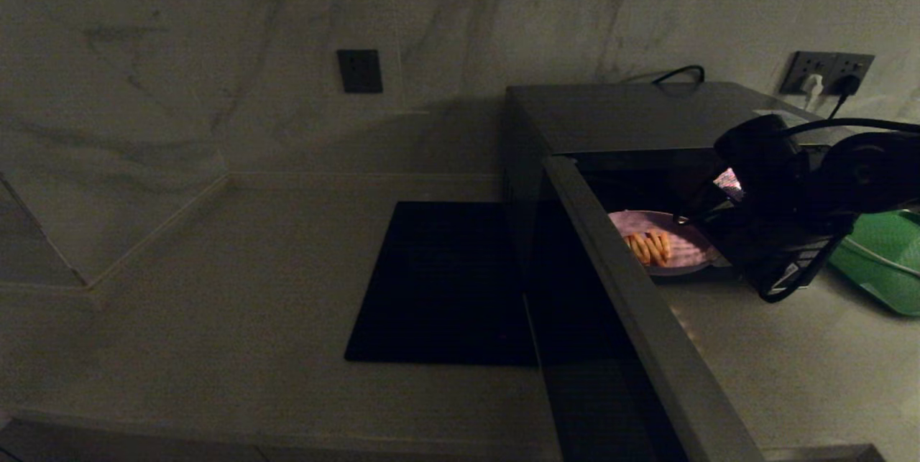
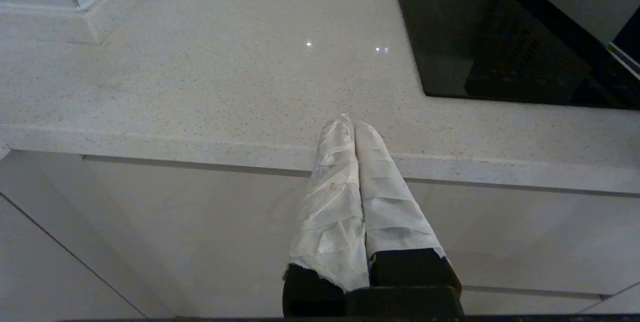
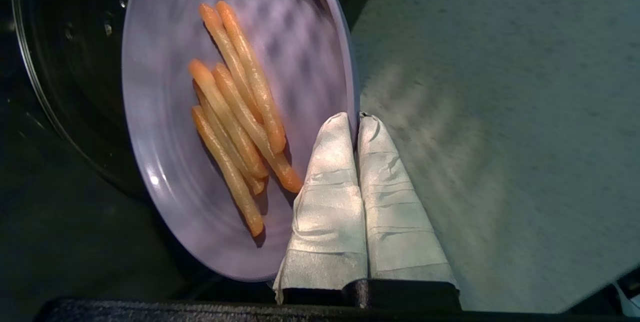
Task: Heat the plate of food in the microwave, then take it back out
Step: Take the plate out of the microwave
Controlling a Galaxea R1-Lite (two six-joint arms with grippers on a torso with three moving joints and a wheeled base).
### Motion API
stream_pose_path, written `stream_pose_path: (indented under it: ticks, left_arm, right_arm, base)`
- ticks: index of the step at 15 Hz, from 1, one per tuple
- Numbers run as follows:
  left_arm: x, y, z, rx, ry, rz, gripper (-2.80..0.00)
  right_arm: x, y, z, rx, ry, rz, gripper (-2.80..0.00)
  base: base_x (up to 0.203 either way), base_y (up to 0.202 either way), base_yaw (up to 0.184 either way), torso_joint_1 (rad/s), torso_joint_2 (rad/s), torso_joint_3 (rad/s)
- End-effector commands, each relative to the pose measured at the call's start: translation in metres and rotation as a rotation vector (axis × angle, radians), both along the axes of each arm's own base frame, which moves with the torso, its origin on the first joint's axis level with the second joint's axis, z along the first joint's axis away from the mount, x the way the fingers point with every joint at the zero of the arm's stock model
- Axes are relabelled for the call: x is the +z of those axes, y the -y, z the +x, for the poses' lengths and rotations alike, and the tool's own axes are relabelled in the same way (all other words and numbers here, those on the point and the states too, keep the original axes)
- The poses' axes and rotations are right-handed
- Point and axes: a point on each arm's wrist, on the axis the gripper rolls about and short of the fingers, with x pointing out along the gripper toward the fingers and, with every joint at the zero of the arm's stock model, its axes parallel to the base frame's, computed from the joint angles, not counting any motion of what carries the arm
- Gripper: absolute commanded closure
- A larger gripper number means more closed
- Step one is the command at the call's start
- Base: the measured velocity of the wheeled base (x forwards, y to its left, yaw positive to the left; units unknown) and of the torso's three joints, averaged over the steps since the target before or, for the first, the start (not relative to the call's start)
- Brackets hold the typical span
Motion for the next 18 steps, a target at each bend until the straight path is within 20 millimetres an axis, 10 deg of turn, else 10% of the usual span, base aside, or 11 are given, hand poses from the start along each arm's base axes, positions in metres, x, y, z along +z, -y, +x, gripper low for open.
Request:
stream_pose_path:
  ticks: [1, 18]
  left_arm:
    - [0.0, 0.0, 0.0, 0.001, 0.002, -0.001, 0.0]
    - [0.0, 0.0, 0.0, 0.001, 0.002, -0.001, 0.0]
  right_arm:
    - [0.008, 0.002, -0.013, -0.006, 0.014, 0.004, 0.0]
    - [0.009, 0.014, -0.089, -0.03, -0.023, -0.03, 0.0]
  base:
    - [0.0, 0.0, 0.0, 0.0, 0.0, 0.0]
    - [0.0, 0.0, 0.0, 0.0, 0.0, 0.0]
